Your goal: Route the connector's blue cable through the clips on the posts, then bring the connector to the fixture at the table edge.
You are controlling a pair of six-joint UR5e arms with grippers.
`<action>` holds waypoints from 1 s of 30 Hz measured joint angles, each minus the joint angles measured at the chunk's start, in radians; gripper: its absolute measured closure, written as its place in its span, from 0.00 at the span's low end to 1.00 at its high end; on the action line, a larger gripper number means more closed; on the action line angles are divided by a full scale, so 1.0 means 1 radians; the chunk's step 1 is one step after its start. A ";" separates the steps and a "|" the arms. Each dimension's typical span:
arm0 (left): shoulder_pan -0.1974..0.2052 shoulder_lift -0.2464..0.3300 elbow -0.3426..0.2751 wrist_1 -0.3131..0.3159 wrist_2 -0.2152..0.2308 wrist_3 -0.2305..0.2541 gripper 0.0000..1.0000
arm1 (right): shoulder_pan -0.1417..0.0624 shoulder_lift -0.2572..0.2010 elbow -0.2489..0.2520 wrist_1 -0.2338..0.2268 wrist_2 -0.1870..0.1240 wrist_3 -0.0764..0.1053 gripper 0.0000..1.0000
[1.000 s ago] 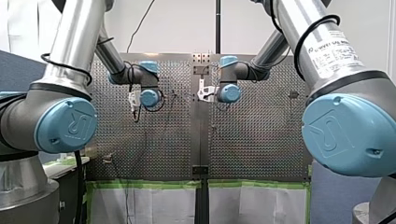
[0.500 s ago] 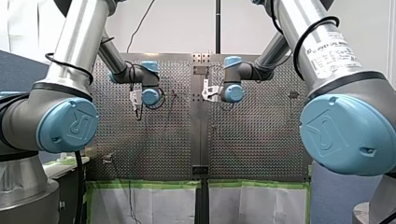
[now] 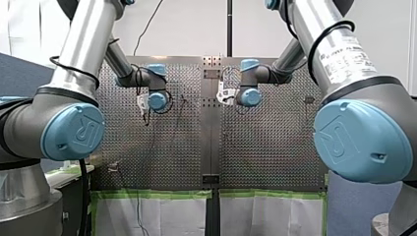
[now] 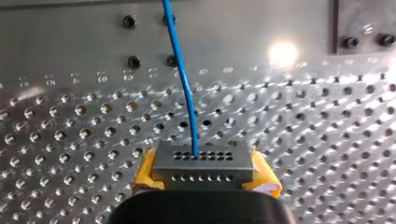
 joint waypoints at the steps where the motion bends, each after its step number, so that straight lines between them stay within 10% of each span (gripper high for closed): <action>1: 0.000 -0.007 0.007 -0.004 0.001 0.000 1.00 | -0.002 0.009 -0.008 0.002 -0.003 0.000 0.99; 30: 0.011 -0.068 0.051 -0.005 -0.014 -0.006 1.00 | -0.024 0.077 -0.064 0.009 -0.035 0.003 0.99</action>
